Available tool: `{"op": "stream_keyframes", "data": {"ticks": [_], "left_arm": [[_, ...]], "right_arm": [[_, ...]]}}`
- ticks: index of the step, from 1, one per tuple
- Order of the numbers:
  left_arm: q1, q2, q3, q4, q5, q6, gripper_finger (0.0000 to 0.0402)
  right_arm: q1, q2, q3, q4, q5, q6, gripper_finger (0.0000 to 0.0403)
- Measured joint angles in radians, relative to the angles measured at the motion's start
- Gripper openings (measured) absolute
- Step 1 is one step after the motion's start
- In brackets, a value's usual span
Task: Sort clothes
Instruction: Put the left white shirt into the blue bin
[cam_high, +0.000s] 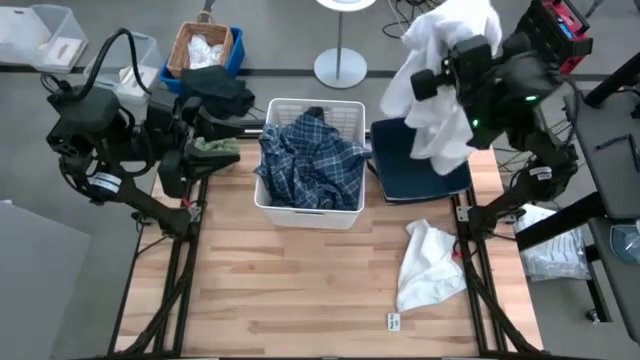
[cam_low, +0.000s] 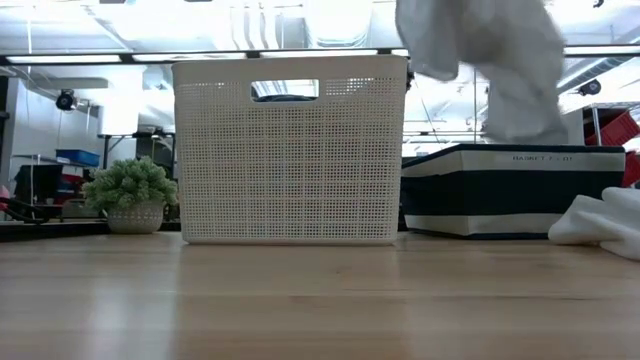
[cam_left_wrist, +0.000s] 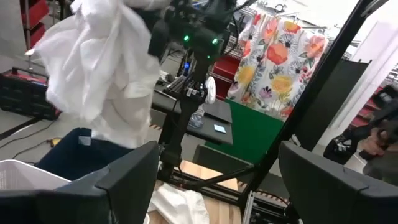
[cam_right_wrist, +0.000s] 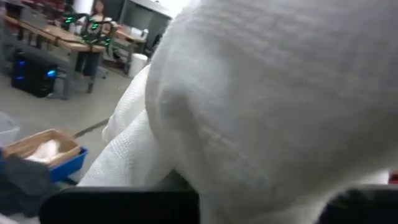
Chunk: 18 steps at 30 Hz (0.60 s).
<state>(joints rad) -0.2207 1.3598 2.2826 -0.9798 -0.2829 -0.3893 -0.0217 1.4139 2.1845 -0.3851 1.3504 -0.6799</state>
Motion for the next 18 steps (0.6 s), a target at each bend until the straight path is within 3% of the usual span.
{"op": "stream_keyframes", "data": {"ticks": [6,10,14,18], "left_arm": [[0.000,0.001,0.000,-0.010,-0.001,0.000,0.0306],[0.000,0.004,0.000,-0.011,-0.024,0.019,0.0306],[0.000,0.013,0.000,-0.010,-0.048,0.037,0.0306],[0.000,0.017,-0.001,-0.010,-0.069,0.040,0.0306]], "right_arm": [[-0.153,-0.042,-0.003,-0.788,-0.155,0.844,0.0015],[-0.246,-0.045,-0.037,-1.198,-0.162,1.267,0.0015],[-0.258,-0.078,-0.145,-1.053,-0.234,1.213,0.0015],[-0.288,-0.061,-0.228,-1.082,-0.256,1.267,0.0015]]}}
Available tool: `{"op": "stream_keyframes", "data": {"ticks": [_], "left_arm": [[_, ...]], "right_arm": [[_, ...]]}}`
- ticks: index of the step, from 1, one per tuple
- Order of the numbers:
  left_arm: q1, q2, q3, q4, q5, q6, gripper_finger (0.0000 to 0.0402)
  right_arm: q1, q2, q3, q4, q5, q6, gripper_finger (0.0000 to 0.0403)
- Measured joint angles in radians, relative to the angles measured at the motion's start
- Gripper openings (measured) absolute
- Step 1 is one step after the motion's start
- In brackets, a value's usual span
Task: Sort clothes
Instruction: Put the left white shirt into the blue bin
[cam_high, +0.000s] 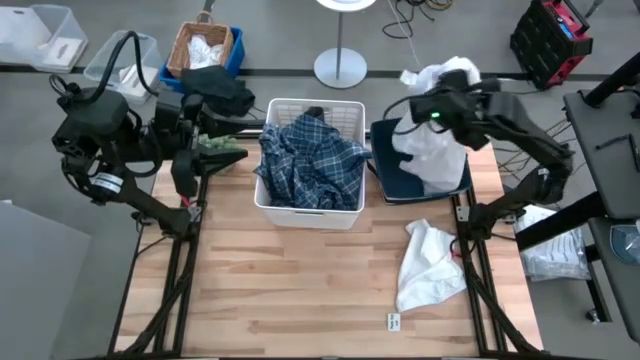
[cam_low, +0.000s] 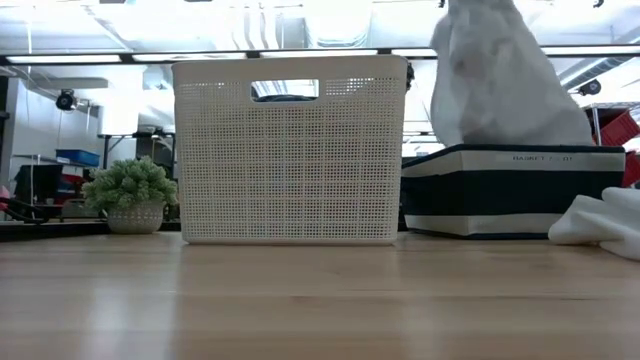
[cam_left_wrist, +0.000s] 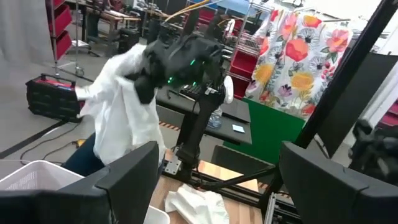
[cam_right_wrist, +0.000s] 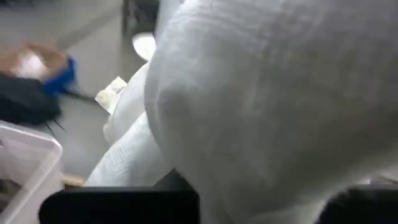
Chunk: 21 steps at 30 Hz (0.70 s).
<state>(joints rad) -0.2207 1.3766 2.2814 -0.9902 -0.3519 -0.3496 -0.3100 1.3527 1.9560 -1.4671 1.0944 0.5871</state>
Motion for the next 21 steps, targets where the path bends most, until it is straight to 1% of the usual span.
{"op": "stream_keyframes", "data": {"ticks": [2,4,6,7,9,11,13,14,17,21], "left_arm": [[0.000,0.000,0.000,0.000,-0.001,-0.001,0.0306],[0.000,0.000,0.000,-0.001,-0.001,-0.003,0.0306],[0.000,0.000,0.000,-0.002,-0.001,-0.007,0.0306],[0.000,0.000,0.000,-0.006,-0.002,-0.008,0.0306],[0.000,0.002,0.000,-0.016,-0.006,-0.010,0.0306],[0.000,0.006,0.000,-0.026,-0.006,-0.011,0.0306],[0.000,0.011,0.000,-0.029,-0.006,-0.014,0.0306],[0.000,0.013,0.000,-0.031,-0.006,-0.014,0.0306],[0.000,0.015,0.000,-0.035,-0.006,-0.022,0.0306],[0.000,0.016,0.000,-0.071,-0.006,-0.032,0.0306]], "right_arm": [[-0.026,0.016,-0.052,-0.045,-0.023,0.040,0.0015],[-0.060,0.028,-0.116,-0.053,-0.055,0.062,0.0016],[-0.092,0.042,-0.181,-0.040,-0.122,0.076,0.0026],[-0.112,0.051,-0.209,-0.025,-0.179,0.074,0.0037],[-0.160,0.069,-0.254,-0.005,-0.335,0.042,0.0069],[-0.204,0.093,-0.282,-0.010,-0.479,0.022,0.0112],[-0.239,0.109,-0.293,-0.013,-0.575,0.014,0.0159],[-0.255,0.113,-0.293,-0.021,-0.595,0.012,0.0182],[-0.280,0.129,-0.270,-0.099,-0.601,0.049,0.0245],[-0.297,0.130,-0.227,-0.105,-0.628,0.041,0.0303]]}}
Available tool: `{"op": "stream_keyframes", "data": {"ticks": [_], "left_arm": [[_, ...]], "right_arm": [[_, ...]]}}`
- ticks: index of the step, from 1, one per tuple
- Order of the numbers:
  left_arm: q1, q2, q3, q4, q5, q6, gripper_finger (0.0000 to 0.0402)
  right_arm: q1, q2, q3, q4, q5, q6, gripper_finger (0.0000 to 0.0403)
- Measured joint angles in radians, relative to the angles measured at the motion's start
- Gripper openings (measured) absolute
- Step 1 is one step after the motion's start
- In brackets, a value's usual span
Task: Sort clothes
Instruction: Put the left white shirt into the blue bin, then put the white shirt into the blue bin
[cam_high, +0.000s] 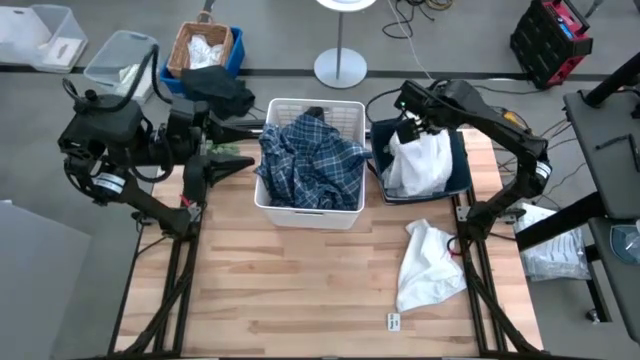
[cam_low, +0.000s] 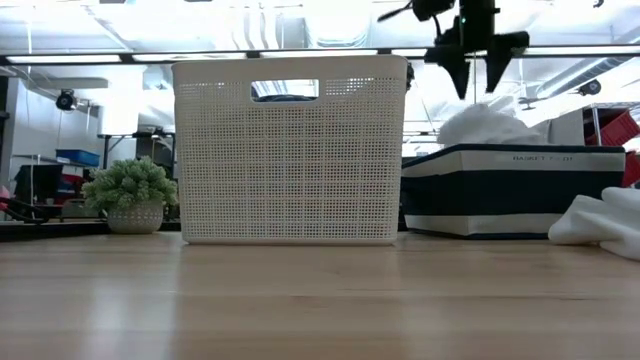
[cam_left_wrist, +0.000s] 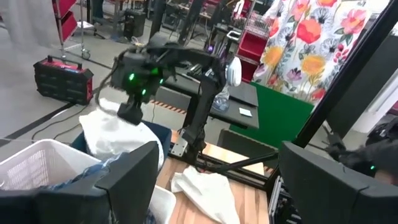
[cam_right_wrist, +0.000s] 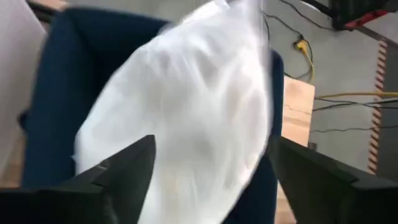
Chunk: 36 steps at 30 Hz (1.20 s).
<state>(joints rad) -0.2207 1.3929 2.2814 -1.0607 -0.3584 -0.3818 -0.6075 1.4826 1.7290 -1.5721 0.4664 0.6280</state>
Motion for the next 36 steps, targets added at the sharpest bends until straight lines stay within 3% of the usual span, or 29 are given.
{"op": "stream_keyframes", "data": {"ticks": [5,8,11,14,21,25,28,31,36], "left_arm": [[0.000,0.005,0.000,-0.004,-0.015,-0.002,0.0306],[0.000,0.005,0.000,-0.005,-0.026,-0.001,0.0306],[0.000,0.004,0.000,-0.016,-0.026,-0.001,0.0306],[0.000,-0.003,0.000,-0.043,-0.026,-0.001,0.0306],[0.000,-0.006,0.000,-0.069,-0.029,0.026,0.0306],[0.000,-0.007,0.000,-0.069,-0.029,0.047,0.0306],[0.000,-0.006,0.000,-0.069,-0.029,0.065,0.0306],[0.000,-0.004,0.000,-0.062,-0.029,0.078,0.0306],[0.000,-0.003,0.000,-0.055,-0.029,0.077,0.0306]], "right_arm": [[-0.013,-0.002,0.101,0.001,-0.012,-0.017,0.0339],[-0.001,-0.013,0.164,0.002,-0.111,0.004,0.0343],[0.089,-0.046,0.180,0.001,-0.235,0.034,0.0340],[0.260,-0.082,0.127,0.003,-0.304,0.139,0.0331],[0.743,-0.124,-0.173,0.002,-0.304,0.605,0.0321],[0.937,-0.118,-0.394,0.027,-0.349,0.919,0.0332],[0.999,-0.103,-0.577,0.132,-0.412,1.052,0.0342],[1.002,-0.101,-0.751,0.348,-0.453,1.090,0.0343],[0.996,-0.092,-0.964,0.540,-0.468,1.161,0.0320]]}}
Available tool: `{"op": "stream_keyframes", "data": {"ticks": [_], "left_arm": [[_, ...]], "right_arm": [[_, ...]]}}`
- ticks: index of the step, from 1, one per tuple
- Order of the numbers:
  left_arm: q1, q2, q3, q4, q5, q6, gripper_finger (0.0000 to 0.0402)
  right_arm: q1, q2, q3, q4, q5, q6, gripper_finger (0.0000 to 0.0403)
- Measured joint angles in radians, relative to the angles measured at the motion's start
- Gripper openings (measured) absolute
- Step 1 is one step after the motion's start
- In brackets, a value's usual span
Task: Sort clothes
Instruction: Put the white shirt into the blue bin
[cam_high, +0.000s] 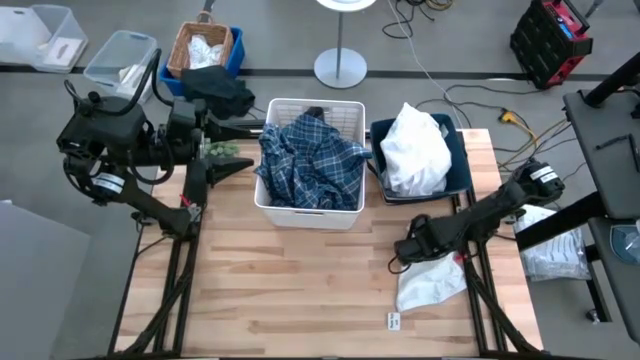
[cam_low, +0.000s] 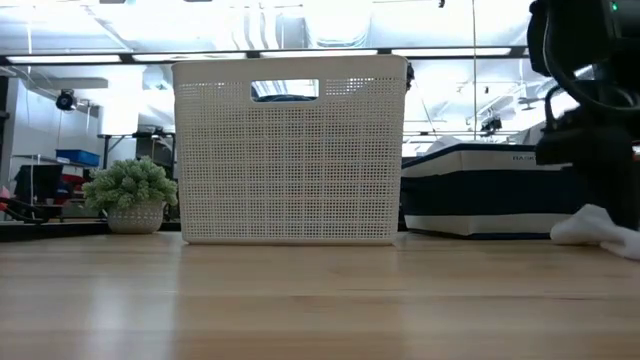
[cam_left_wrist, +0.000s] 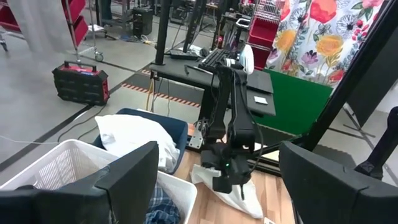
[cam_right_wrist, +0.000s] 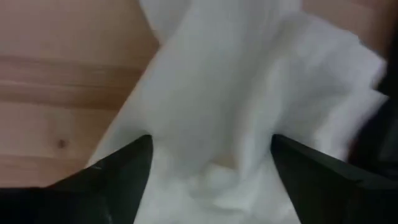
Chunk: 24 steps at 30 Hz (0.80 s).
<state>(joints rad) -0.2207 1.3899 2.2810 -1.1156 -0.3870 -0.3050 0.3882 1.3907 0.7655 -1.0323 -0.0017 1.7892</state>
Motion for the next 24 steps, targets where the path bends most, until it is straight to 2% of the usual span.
{"op": "stream_keyframes", "data": {"ticks": [2,4,9,10,13,15,18,21,22,24], "left_arm": [[0.000,0.000,0.000,0.000,0.000,-0.004,0.0306],[0.000,0.000,0.000,0.000,0.001,-0.006,0.0306],[0.000,0.000,0.000,0.000,0.001,-0.010,0.0306],[0.000,0.000,0.000,0.000,0.001,-0.010,0.0306],[0.000,0.000,0.000,0.001,0.001,-0.010,0.0306],[0.000,0.000,0.000,0.002,0.001,-0.010,0.0306],[0.000,0.000,0.000,0.008,0.000,-0.010,0.0306],[0.000,0.000,0.000,0.021,0.001,-0.010,0.0306],[0.000,0.000,0.000,0.023,0.001,-0.010,0.0306],[0.000,0.000,0.000,0.026,0.001,-0.009,0.0306]], "right_arm": [[0.000,-0.002,-0.037,0.068,0.000,0.002,0.0292],[0.000,-0.002,-0.051,0.088,0.001,-0.010,0.0245],[0.002,-0.013,-0.027,0.083,0.023,-0.081,0.0047],[0.002,-0.020,-0.014,0.070,0.031,-0.086,0.0032],[0.005,-0.042,0.059,-0.032,0.043,-0.098,0.0015],[0.016,-0.079,0.167,-0.127,0.101,-0.107,0.0012],[0.047,-0.141,0.403,-0.294,0.292,-0.120,0.0011],[0.050,-0.165,0.670,-0.535,0.510,-0.167,0.0010],[0.041,-0.172,0.736,-0.546,0.600,-0.198,0.0010],[-0.004,-0.217,0.818,-0.488,0.780,-0.361,0.0010]]}}
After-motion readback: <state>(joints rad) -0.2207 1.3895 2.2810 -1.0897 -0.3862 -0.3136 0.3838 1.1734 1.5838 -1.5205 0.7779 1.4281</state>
